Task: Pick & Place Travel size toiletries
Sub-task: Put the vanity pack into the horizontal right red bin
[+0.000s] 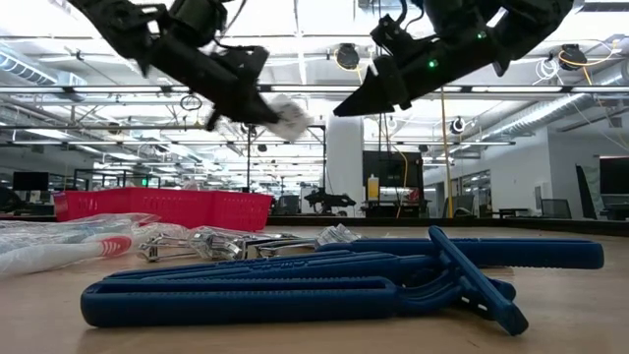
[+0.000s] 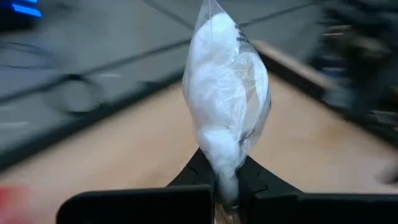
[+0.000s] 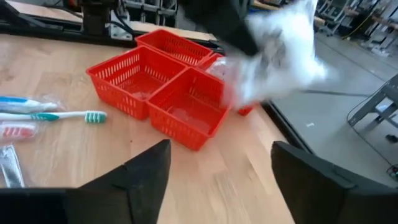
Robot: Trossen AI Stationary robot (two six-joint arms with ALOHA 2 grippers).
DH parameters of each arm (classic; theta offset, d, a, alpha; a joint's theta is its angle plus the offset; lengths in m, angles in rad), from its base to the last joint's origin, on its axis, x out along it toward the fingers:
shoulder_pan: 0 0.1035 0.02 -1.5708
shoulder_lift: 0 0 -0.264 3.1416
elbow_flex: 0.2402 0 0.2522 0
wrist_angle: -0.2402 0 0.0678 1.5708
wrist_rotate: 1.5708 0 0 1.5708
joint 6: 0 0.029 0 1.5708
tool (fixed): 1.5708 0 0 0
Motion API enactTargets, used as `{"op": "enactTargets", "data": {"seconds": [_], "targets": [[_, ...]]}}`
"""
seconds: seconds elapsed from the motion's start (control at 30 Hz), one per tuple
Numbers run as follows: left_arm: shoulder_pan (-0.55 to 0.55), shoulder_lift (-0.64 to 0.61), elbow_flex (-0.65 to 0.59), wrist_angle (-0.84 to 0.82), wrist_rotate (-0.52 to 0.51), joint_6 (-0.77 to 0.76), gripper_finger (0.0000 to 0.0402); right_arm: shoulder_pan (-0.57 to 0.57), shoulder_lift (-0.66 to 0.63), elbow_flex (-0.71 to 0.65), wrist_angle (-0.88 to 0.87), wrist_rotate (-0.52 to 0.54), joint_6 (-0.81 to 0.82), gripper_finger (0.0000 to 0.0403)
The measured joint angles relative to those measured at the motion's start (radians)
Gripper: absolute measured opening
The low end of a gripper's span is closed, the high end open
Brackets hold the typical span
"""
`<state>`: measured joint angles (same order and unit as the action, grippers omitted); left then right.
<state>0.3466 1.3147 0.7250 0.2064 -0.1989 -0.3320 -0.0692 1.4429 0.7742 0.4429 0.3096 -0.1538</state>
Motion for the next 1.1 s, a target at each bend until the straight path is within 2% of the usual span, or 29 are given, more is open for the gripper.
{"op": "enactTargets", "data": {"seconds": [0.17,0.2,0.27,0.37,0.5,0.63,0.8,1.1], "targets": [[0.055,-0.109,0.0,-0.278,-0.371,0.075,0.0012,-0.001,0.0,0.0,-0.027,0.001,0.011,0.0286],[0.071,-0.117,0.0,-0.34,-0.43,0.057,0.0008,-0.002,0.0,0.0,-0.029,0.001,0.011,0.0287],[0.1,-0.119,0.0,-0.44,-0.476,-0.003,0.0005,-0.003,0.0,0.0,-0.028,0.001,0.01,0.0287],[0.142,-0.116,0.0,-0.558,-0.475,-0.089,0.0014,-0.005,0.0,0.0,-0.022,0.001,0.005,0.0282],[0.169,-0.063,0.0,-0.579,-0.472,-0.119,0.0016,-0.017,0.0,0.0,-0.012,0.001,0.002,0.0277],[0.186,0.011,0.0,-0.522,-0.451,-0.091,0.0005,-0.029,0.0,0.0,-0.006,0.0,0.01,0.0278],[0.201,0.128,0.0,-0.438,-0.383,-0.057,0.0023,-0.029,0.0,0.0,-0.006,0.0,0.011,0.0278],[0.205,0.273,0.0,-0.371,-0.381,-0.041,0.0014,-0.029,0.0,0.0,-0.01,0.0,0.012,0.0279]]}}
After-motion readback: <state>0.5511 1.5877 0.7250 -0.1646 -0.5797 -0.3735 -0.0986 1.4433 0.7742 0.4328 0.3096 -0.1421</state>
